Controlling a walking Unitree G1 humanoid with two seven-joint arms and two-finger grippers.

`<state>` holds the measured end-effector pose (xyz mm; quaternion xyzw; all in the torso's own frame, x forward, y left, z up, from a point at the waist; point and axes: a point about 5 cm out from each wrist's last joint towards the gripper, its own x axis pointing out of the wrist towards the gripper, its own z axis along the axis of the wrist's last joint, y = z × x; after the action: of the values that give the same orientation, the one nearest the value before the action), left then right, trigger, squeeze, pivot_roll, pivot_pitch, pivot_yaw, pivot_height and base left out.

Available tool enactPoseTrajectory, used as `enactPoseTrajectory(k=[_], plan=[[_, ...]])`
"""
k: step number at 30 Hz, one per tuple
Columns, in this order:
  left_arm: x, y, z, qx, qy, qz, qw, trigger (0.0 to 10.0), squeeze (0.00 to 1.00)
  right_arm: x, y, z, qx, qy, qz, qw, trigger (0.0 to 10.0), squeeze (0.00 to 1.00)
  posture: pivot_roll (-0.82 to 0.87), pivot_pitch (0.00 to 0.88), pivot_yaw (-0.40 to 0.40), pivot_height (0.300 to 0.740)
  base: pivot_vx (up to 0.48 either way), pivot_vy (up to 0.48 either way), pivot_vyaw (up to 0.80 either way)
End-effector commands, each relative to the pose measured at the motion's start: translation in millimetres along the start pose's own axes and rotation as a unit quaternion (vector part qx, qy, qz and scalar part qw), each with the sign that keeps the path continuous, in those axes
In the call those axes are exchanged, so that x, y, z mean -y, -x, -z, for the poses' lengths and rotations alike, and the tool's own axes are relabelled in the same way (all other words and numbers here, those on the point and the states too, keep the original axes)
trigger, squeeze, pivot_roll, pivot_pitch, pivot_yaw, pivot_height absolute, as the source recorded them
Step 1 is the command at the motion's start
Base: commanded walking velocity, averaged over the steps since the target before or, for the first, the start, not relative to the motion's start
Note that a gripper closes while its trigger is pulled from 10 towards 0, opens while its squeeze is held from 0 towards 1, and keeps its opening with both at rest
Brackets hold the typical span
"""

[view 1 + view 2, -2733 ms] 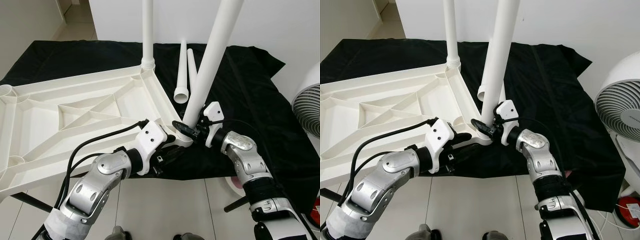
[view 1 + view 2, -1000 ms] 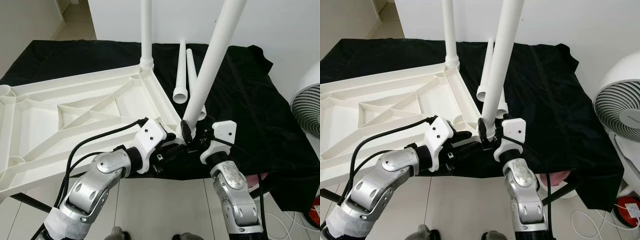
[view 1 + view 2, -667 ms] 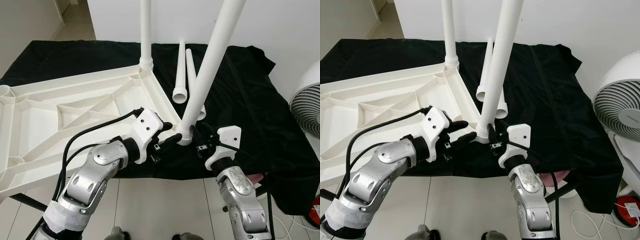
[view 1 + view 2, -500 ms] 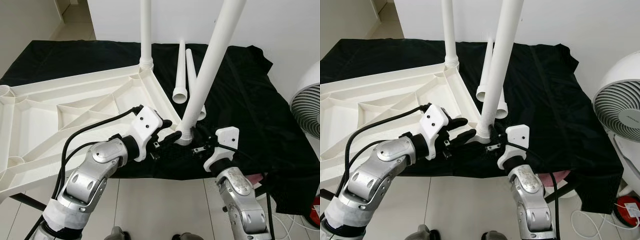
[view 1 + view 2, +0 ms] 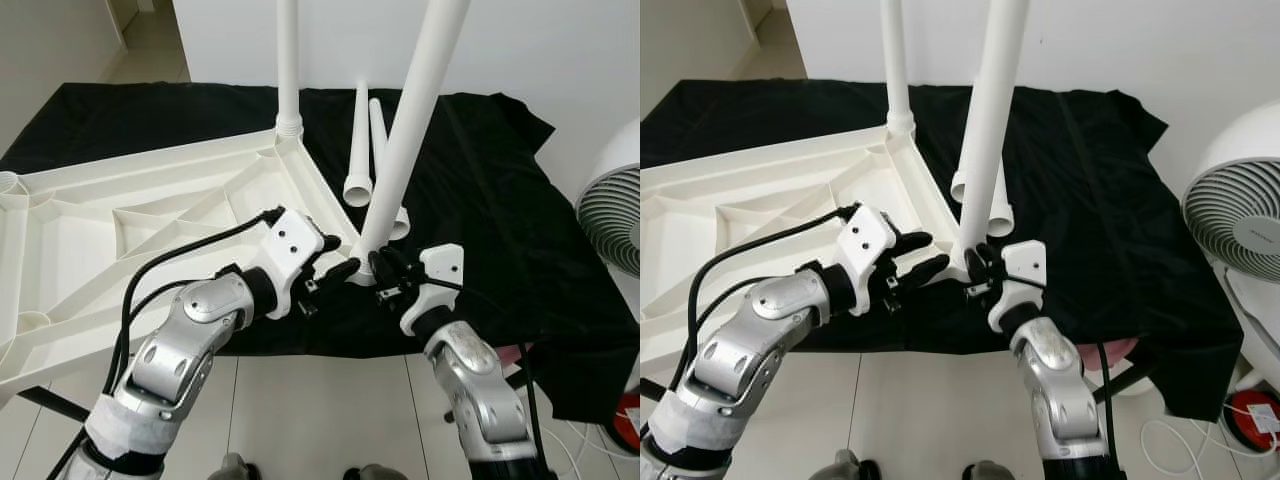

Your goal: Building children table

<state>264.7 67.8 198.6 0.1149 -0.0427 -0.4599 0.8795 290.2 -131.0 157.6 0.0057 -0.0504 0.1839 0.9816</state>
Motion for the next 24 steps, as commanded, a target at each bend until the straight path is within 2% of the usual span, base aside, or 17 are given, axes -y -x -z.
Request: enactPoseTrajectory(k=[1, 5, 7, 13, 19, 20, 21, 24], plan=[[-3.0, -1.9, 0.1, -0.007, 0.001, -0.035, 0.999, 10.0, 0.00, 10.8, -6.6, -3.9, 0.013, 0.007, 0.011, 1.000, 10.0, 0.00, -0.07, 0.076, 0.003, 0.740, 0.000, 0.000, 0.00], [-1.4, -3.2, -1.5, -0.002, 0.004, -0.033, 0.999, 10.0, 0.00, 16.0, -12.1, -6.2, 0.015, 0.009, 0.015, 1.000, 10.0, 0.00, -0.08, 0.078, 0.005, 0.740, 0.000, 0.000, 0.00], [2.0, -5.5, -3.3, 0.003, 0.007, -0.027, 1.000, 10.0, 0.00, 21.7, -21.3, -8.6, 0.018, 0.015, 0.018, 1.000, 10.0, 0.00, -0.08, 0.077, 0.009, 0.740, 0.000, 0.000, 0.00], [5.2, -7.4, -4.6, 0.007, 0.008, -0.021, 1.000, 10.0, 0.00, 22.7, -29.6, -11.2, 0.025, 0.015, 0.018, 0.999, 10.0, 0.00, -0.07, 0.074, 0.007, 0.740, 0.000, 0.000, 0.00], [4.5, -6.2, -2.0, -0.001, 0.006, -0.028, 1.000, 10.0, 0.00, 11.6, -24.3, -14.0, 0.048, -0.008, 0.006, 0.999, 10.0, 0.00, -0.06, 0.068, -0.003, 0.740, 0.000, 0.000, 0.00], [1.5, -6.3, 3.9, -0.020, 0.008, -0.046, 0.999, 10.0, 0.00, 4.3, -17.5, -14.3, 0.057, -0.022, 0.002, 0.998, 10.0, 0.00, -0.06, 0.066, -0.004, 0.740, 0.000, 0.000, 0.00], [1.5, -6.3, 3.9, -0.020, 0.008, -0.046, 0.999, 10.0, 0.00, 4.3, -17.5, -14.3, 0.057, -0.022, 0.002, 0.998, 10.0, 0.00, -0.06, 0.066, -0.004, 0.740, 0.000, 0.000, 0.00], [-6.4, -6.3, 19.4, -0.074, 0.004, -0.086, 0.994, 10.0, 0.00, -6.1, -3.6, -13.5, 0.069, -0.040, -0.002, 0.997, 10.0, 0.00, -0.07, 0.063, 0.002, 0.740, 0.000, 0.000, 0.00]])
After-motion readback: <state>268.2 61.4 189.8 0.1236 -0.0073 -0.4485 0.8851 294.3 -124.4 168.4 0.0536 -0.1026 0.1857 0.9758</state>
